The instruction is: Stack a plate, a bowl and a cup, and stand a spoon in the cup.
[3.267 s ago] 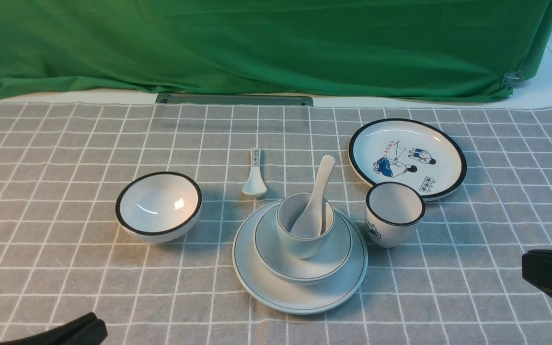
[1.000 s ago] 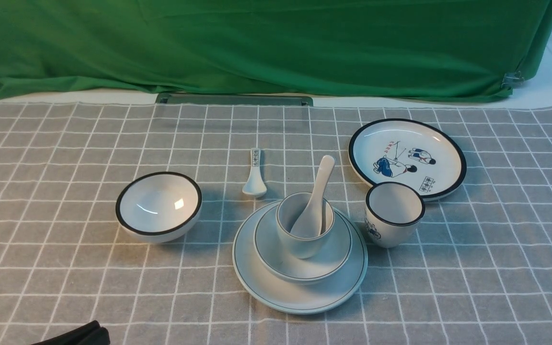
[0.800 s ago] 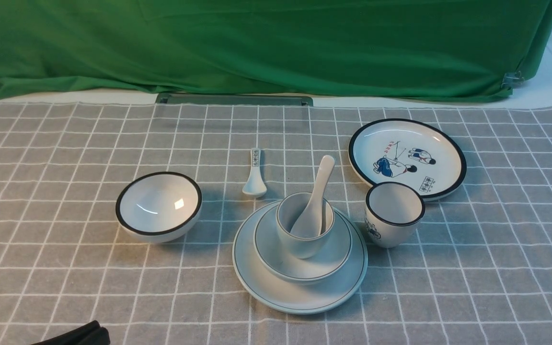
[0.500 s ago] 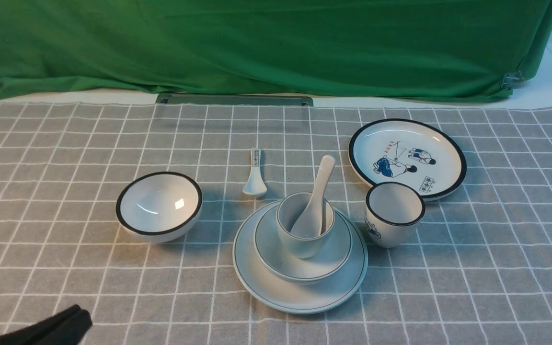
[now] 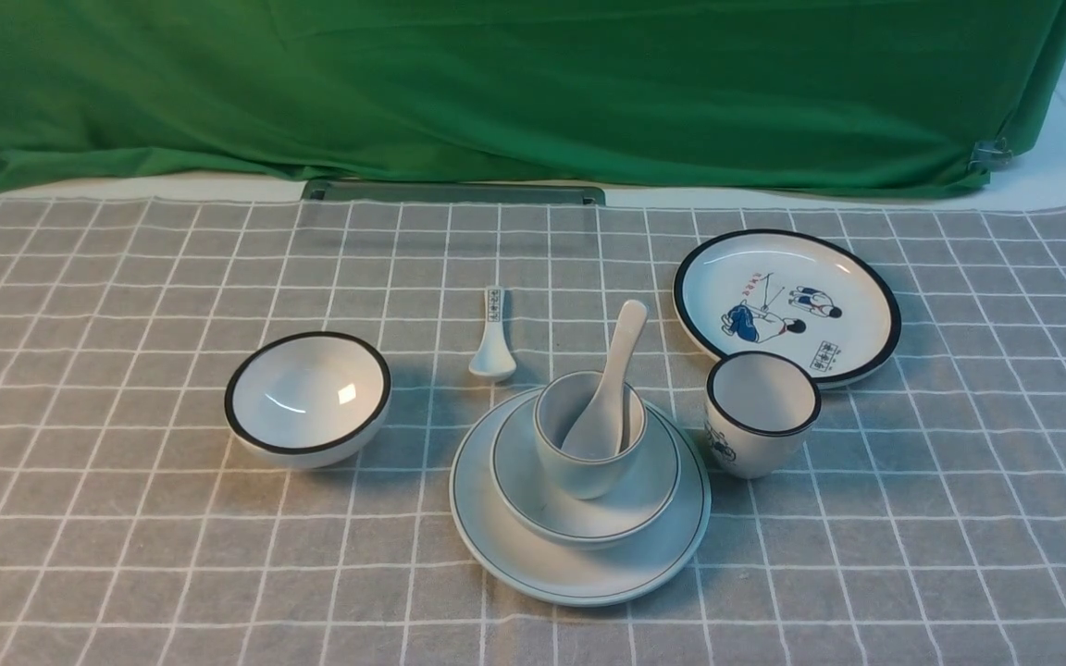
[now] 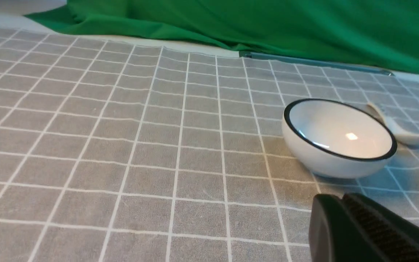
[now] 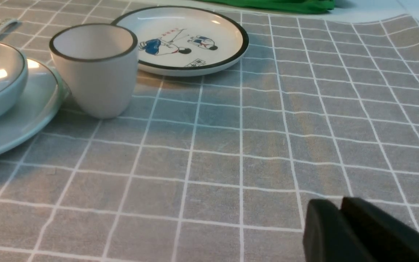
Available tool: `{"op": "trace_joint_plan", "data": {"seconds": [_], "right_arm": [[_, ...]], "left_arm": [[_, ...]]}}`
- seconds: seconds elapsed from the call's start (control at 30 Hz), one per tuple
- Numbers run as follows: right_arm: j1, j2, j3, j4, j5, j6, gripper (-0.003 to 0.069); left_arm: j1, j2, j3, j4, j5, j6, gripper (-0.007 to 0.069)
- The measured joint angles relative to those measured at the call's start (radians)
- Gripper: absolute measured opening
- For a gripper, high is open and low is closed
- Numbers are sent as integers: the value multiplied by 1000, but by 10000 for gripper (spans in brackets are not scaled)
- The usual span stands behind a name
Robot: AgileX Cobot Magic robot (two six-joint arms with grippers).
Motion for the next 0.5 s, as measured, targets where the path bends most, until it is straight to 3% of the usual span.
{"op": "trace_joint_plan", "data": {"seconds": [0.5], "right_arm": [[0, 0, 0, 0, 0, 0, 141]], "left_arm": [[0, 0, 0, -61, -10, 23, 10]]}}
